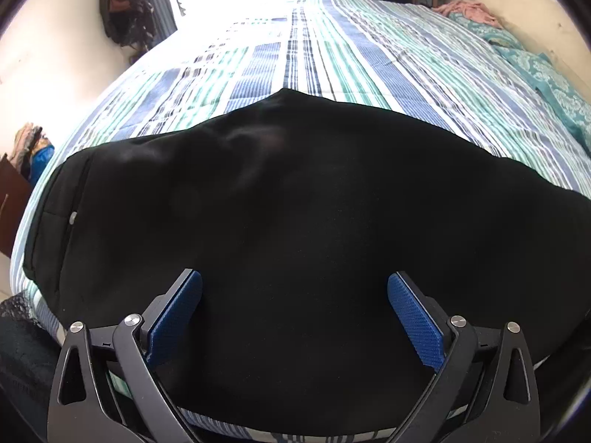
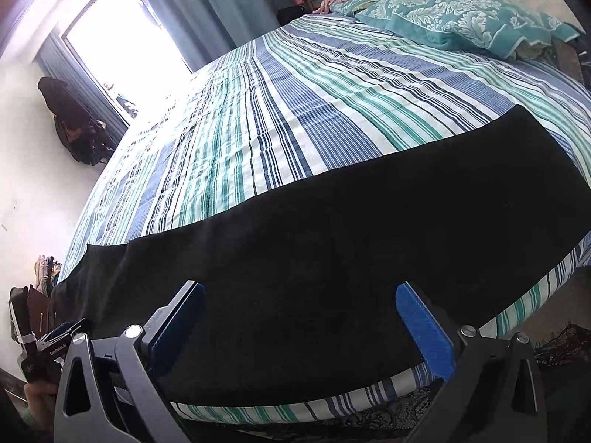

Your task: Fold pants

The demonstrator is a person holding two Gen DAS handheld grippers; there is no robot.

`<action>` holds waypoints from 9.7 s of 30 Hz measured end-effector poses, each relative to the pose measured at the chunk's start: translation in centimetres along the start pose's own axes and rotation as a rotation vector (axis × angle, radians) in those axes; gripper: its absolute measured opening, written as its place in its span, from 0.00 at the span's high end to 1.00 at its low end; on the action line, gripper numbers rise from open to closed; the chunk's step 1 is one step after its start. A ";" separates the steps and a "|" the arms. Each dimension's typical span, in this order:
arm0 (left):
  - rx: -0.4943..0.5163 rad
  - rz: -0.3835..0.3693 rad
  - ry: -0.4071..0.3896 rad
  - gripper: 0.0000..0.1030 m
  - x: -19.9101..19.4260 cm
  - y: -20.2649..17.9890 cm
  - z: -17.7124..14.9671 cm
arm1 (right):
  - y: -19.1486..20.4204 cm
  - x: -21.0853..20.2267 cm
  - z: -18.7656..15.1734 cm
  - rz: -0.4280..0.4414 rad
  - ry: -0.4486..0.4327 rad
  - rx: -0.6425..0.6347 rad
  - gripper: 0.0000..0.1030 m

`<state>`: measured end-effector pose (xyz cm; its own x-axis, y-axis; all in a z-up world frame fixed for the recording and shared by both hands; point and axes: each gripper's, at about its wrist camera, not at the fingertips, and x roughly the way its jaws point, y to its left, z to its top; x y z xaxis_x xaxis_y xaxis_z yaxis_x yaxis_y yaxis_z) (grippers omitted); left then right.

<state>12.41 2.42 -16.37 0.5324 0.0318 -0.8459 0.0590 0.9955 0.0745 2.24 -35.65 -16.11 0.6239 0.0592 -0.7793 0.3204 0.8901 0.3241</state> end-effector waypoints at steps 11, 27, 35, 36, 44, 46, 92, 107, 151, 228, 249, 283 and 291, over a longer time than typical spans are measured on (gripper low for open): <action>0.022 0.014 -0.060 0.03 -1.2 -0.8 0.7 | -0.2 -0.2 0.0 0.007 -0.008 0.004 0.01; 0.011 0.022 -0.074 0.03 -1.7 -0.7 0.8 | 0.0 -0.4 0.2 0.018 -0.016 -0.007 0.01; -0.003 0.024 -0.075 0.03 -1.8 -0.6 0.8 | 0.0 -0.4 0.1 0.021 -0.017 -0.002 0.01; -0.005 0.026 -0.074 0.03 -1.8 -0.5 0.8 | 0.0 -0.4 0.1 0.022 -0.017 -0.003 0.01; -0.013 0.028 -0.082 0.03 -2.1 -0.3 1.0 | 0.2 -0.6 0.1 0.030 -0.026 -0.006 0.01; -0.013 0.031 -0.082 0.03 -2.2 -0.3 1.2 | 0.0 -0.9 0.4 0.057 -0.029 0.013 0.01; -0.026 -0.022 -0.048 0.03 -2.4 -0.7 0.5 | -19.7 -0.6 11.3 0.435 0.247 0.207 0.86; -0.192 -0.119 -0.111 0.03 -3.6 5.6 0.2 | 6.4 5.1 2.6 0.859 0.238 0.302 0.86; 0.113 -0.179 -0.026 0.43 -3.6 -3.8 -0.9 | 9.4 4.3 -3.8 0.425 0.227 -0.077 0.20; -0.084 -0.208 -0.139 0.10 -5.9 2.9 1.6 | 9.7 -2.5 -0.5 0.182 -0.171 -0.143 0.11; -0.200 0.120 -0.111 0.08 -3.4 19.8 6.5 | 11.6 -6.1 -1.9 -0.245 -0.338 -0.374 0.00; -0.277 -0.189 0.344 0.00 8.9 26.6 4.5 | 13.0 -2.5 -2.2 -0.185 -0.205 -0.423 0.00; -0.283 -0.183 0.363 0.00 9.2 26.8 4.7 | 13.2 -2.4 -2.1 -0.174 -0.212 -0.422 0.00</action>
<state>22.86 28.94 -19.63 0.2030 -0.1668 -0.9649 -0.1348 0.9712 -0.1963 3.45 -23.10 -11.06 0.7321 -0.1604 -0.6621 0.1437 0.9864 -0.0801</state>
